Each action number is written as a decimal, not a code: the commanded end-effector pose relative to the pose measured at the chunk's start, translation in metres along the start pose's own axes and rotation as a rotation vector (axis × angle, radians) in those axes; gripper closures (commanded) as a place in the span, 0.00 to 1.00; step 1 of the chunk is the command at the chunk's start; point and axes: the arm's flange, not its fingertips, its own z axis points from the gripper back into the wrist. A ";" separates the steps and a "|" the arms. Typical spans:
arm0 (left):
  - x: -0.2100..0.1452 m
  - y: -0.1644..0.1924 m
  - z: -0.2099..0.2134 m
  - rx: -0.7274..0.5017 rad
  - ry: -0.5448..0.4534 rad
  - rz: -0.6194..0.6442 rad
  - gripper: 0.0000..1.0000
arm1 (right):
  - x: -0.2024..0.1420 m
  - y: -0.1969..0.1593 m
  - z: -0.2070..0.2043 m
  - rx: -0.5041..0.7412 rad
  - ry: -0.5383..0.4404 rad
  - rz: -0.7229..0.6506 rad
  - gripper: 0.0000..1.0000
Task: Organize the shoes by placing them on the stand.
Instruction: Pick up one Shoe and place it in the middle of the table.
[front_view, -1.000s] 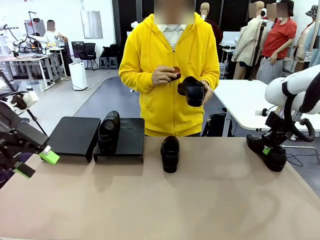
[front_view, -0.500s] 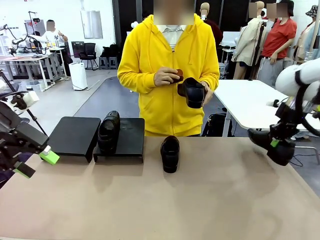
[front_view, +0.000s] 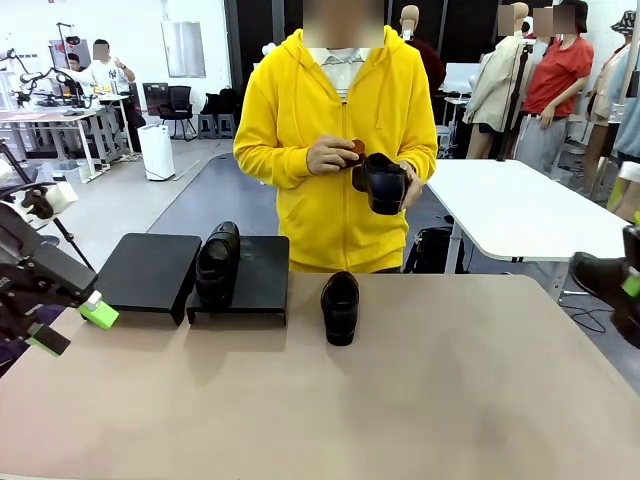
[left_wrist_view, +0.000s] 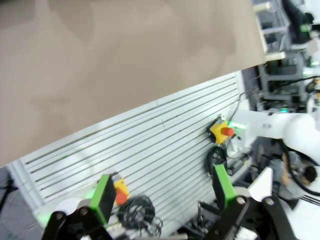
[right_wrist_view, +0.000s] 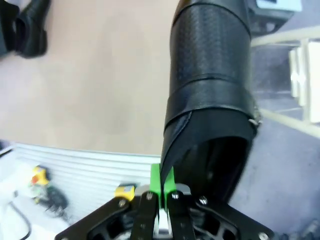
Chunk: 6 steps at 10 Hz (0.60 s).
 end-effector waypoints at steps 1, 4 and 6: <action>0.001 0.002 0.002 -0.015 0.003 -0.017 0.00 | -0.022 0.006 -0.010 -0.003 -0.044 -0.023 1.00; 0.001 0.002 0.002 -0.015 0.003 -0.017 0.00 | -0.025 0.004 -0.003 0.003 -0.015 -0.007 1.00; 0.001 0.002 0.002 -0.015 0.003 -0.017 0.00 | -0.030 0.001 -0.011 0.023 -0.007 -0.006 1.00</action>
